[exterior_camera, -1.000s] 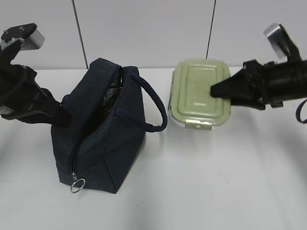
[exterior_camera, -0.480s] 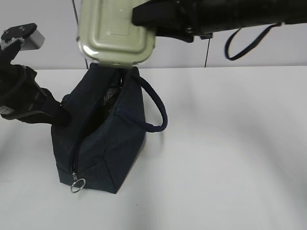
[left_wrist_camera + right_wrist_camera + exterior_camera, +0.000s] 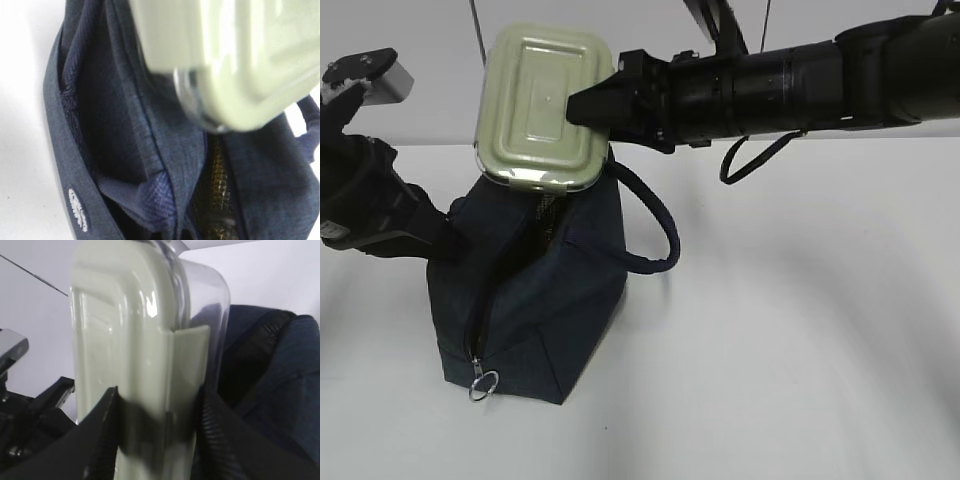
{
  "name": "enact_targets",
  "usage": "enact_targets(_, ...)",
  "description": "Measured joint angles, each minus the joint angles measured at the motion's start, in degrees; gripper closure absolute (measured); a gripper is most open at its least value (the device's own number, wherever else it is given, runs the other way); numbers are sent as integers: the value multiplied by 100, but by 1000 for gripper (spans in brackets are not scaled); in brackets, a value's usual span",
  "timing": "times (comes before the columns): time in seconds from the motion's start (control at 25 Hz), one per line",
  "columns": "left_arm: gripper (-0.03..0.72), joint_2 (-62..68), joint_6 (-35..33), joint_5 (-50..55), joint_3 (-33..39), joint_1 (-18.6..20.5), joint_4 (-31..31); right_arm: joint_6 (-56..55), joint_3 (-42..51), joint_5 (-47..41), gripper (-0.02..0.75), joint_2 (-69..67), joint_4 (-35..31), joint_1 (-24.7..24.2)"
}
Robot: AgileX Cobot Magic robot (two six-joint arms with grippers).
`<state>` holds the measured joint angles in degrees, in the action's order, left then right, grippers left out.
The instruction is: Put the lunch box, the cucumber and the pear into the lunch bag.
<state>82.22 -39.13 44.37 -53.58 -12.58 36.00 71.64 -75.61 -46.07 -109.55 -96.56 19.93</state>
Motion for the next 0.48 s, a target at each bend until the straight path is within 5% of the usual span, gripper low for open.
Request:
enact_targets(0.28, 703, 0, 0, -18, 0, 0, 0, -1993, -35, 9, 426, -93, 2885, 0)
enact_targets(0.48, 703, 0, 0, -18, 0, 0, 11, -2914, -47, -18, 426, -93, 3638, 0)
